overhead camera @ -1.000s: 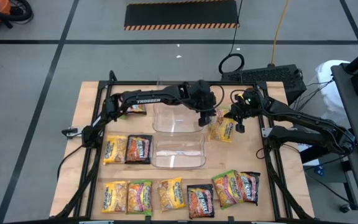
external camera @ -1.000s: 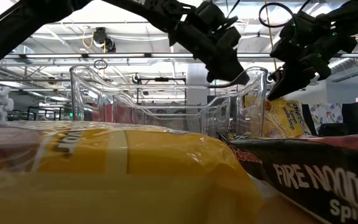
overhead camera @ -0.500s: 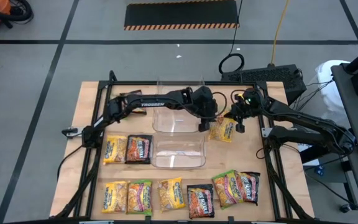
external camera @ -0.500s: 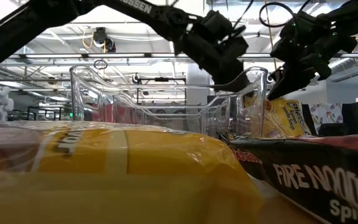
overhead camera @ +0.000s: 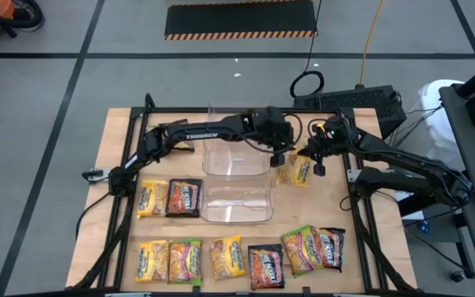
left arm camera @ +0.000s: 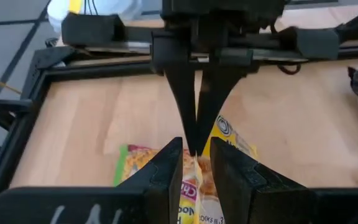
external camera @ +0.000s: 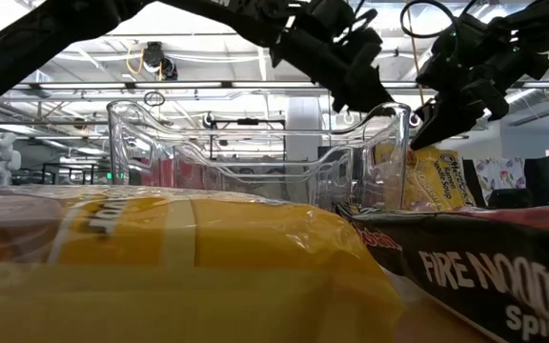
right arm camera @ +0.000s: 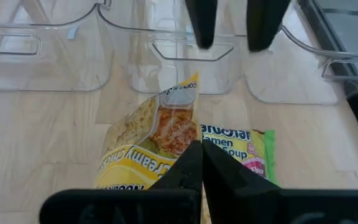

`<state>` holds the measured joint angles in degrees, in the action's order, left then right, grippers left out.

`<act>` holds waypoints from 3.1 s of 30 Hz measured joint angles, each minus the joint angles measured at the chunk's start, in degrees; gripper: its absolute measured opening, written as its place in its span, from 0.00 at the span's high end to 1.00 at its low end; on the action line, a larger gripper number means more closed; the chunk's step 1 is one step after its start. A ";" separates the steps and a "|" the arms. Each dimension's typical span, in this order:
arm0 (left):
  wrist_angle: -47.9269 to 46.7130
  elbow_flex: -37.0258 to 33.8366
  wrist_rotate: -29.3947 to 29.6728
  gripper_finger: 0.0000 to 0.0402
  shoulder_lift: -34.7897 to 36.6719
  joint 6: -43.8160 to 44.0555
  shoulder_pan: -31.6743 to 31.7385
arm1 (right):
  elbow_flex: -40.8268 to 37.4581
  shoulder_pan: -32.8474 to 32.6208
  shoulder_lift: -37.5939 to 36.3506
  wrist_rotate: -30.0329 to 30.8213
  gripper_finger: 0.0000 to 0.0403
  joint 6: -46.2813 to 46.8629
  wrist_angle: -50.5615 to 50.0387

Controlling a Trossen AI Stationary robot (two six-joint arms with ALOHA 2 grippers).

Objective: Sort Maruchan noodles
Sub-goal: Put the yellow noodle pack into the bottom transparent bin

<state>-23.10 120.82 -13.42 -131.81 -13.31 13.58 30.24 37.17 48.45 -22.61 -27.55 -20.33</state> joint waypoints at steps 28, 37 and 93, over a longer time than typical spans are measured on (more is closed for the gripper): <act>-7.54 0.50 1.48 0.78 -3.14 -2.68 -0.24 | 0.00 0.00 -0.02 0.00 1.00 -0.17 0.17; -7.25 0.48 1.35 0.78 -3.34 -2.02 -0.22 | 0.00 0.00 -0.45 -0.02 1.00 -0.17 0.17; -6.86 0.47 3.54 1.00 -3.15 -1.35 -1.79 | 0.00 -0.02 -2.67 0.07 1.00 5.85 2.07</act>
<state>-29.95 121.29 -9.89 -134.96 -14.66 11.79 30.24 37.15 45.78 -22.55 -21.70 -18.26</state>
